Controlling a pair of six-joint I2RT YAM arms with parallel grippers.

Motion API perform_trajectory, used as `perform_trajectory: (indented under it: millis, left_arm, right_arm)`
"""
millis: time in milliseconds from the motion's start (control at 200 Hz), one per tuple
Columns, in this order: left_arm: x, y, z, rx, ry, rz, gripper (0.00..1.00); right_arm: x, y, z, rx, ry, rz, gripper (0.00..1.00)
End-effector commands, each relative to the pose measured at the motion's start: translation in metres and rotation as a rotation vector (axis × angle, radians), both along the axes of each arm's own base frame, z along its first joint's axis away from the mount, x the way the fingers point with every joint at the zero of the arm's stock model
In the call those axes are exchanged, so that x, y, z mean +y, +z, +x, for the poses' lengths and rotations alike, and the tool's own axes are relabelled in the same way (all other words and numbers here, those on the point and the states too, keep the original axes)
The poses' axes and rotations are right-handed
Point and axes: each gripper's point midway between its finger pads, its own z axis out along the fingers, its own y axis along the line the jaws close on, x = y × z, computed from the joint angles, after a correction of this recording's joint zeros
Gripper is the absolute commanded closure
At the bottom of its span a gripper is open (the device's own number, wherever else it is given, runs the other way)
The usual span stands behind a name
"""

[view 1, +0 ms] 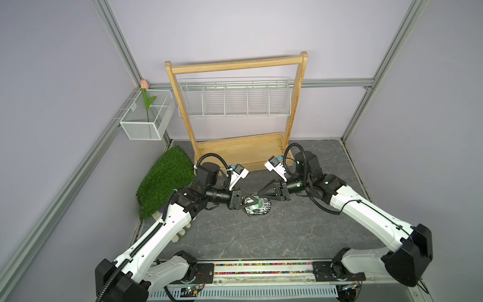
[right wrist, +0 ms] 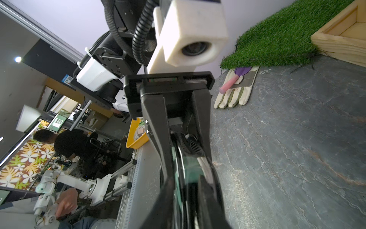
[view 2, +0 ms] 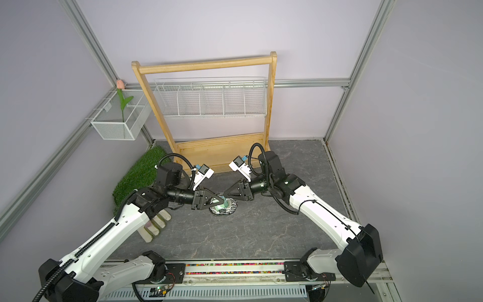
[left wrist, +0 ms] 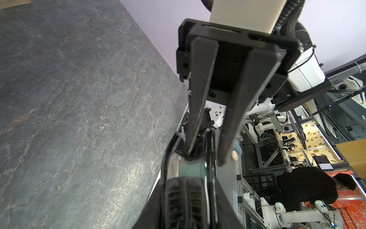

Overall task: Pack away charging kits
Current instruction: Adjust the storage bag.

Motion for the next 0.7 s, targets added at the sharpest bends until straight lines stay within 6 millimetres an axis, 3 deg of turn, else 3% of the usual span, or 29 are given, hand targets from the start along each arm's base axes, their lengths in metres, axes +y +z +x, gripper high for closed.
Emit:
perform_trajectory:
  millis: [0, 345, 695]
  left_arm:
    - [0.001, 0.023, 0.015, -0.124, 0.058, -0.029, 1.0]
    - [0.004, 0.01, 0.043, -0.09, 0.187, -0.054, 1.0]
    - [0.007, 0.018, 0.067, -0.04, 0.307, -0.156, 0.99]
  right_arm:
    - [-0.001, -0.003, -0.018, 0.064, 0.067, 0.012, 0.94]
    - [0.006, -0.009, 0.001, 0.092, 0.009, 0.039, 0.94]
    - [0.015, -0.008, 0.024, 0.13, -0.065, 0.096, 0.94]
